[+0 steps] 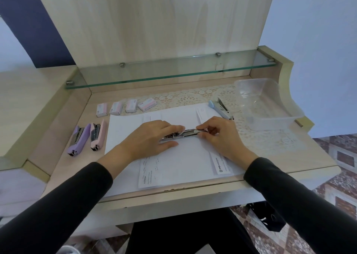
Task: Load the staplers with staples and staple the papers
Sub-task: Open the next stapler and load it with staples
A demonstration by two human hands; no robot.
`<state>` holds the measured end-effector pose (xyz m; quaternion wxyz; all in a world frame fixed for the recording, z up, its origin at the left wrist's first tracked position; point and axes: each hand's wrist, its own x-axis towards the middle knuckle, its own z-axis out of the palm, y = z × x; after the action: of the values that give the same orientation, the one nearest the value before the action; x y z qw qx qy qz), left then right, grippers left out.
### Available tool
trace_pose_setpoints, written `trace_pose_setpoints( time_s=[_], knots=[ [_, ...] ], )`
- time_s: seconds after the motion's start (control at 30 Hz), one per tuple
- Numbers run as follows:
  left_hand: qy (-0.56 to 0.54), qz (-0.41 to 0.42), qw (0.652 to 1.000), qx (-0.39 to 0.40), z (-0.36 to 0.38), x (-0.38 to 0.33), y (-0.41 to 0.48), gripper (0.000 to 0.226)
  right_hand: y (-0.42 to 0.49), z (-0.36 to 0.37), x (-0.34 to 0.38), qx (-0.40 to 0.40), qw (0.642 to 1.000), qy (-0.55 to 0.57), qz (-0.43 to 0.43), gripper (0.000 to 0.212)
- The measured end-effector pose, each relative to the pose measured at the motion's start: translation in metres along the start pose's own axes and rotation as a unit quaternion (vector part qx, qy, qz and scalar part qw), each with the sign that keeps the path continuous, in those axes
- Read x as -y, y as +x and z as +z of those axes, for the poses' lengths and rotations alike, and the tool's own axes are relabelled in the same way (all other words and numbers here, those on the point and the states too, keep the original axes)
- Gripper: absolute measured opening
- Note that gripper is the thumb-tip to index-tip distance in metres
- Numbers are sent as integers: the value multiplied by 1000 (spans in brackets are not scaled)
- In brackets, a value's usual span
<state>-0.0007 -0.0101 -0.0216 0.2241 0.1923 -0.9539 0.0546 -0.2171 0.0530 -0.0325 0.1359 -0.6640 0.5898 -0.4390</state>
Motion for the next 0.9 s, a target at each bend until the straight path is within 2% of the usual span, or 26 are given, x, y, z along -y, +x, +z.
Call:
trace_pose_setpoints(
  time_s=[0.1,0.23,0.33,0.47,0.73,0.9],
  knots=[
    [-30,-18,999,-36,3,-7,-3,37,-1,0,0,-2,1000,2,0,15],
    [-50,-36,993,-98,15,-22,7,19,-1,1,-2,-6,1000,-10,-16,15],
    [-35,-65,988,-139,22,-26,16,17,-2,2,-3,-8,999,-17,-27,14],
    [-54,-107,981,-155,20,-31,18,9,-2,3,-4,-10,999,-17,-30,14],
    [-126,-173,962,-169,15,-37,10,28,-3,2,-3,-2,999,-15,-32,13],
    [-79,-227,961,-141,6,-34,-3,36,-4,1,-2,3,998,-59,-35,12]
  ],
)
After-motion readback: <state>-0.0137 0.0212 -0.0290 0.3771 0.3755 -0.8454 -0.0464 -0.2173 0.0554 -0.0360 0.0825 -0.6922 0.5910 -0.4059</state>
